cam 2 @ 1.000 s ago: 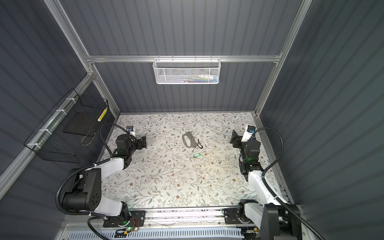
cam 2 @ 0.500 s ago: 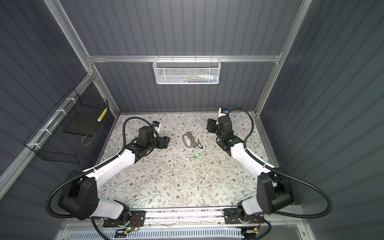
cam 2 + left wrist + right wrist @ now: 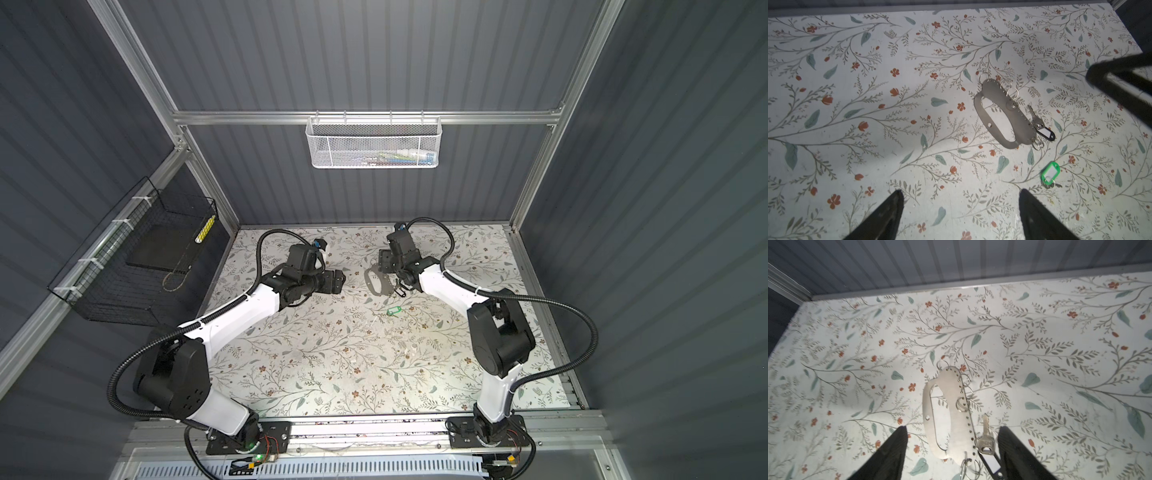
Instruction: Put the keys on the keyring
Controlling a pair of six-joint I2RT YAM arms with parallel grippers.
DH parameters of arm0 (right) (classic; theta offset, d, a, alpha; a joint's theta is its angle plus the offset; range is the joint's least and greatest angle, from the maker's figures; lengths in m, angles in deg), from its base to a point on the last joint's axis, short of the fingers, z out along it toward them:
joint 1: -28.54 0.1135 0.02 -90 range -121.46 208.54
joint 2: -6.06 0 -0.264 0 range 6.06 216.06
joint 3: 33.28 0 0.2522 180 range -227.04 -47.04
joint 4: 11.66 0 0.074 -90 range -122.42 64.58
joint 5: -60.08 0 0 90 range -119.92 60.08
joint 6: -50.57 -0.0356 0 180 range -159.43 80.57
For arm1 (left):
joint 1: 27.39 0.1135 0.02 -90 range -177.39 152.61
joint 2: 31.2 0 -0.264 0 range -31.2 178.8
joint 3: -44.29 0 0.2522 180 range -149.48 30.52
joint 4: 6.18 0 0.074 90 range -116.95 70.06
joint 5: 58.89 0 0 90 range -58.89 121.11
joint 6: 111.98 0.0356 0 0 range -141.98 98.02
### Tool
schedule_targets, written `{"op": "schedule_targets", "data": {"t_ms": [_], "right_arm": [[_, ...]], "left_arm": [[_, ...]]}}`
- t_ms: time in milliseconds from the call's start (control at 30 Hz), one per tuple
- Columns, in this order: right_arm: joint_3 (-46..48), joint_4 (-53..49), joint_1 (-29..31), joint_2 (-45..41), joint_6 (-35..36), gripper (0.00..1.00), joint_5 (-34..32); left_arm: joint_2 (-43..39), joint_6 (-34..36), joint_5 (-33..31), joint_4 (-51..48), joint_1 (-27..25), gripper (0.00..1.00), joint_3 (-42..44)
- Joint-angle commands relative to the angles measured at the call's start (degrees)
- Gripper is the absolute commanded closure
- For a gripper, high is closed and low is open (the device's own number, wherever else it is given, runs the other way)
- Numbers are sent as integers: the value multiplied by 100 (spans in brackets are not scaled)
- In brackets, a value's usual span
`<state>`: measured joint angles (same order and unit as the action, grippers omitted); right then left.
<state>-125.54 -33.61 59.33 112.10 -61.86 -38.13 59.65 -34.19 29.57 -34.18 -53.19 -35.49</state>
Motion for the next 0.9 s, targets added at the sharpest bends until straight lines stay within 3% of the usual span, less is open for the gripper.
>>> {"op": "schedule_targets", "data": {"t_ms": [0,200,867], "right_arm": [[-438,-531,-2,259,197,27,150],[-1063,-1032,-3,825,332,23,362],[-1628,-1378,-3,1777,125,16,838]], "left_arm": [[332,236,431,-171,409,12,-220],[449,276,942,113,691,12,-44],[737,-202,1200,133,691,10,-83]]}}
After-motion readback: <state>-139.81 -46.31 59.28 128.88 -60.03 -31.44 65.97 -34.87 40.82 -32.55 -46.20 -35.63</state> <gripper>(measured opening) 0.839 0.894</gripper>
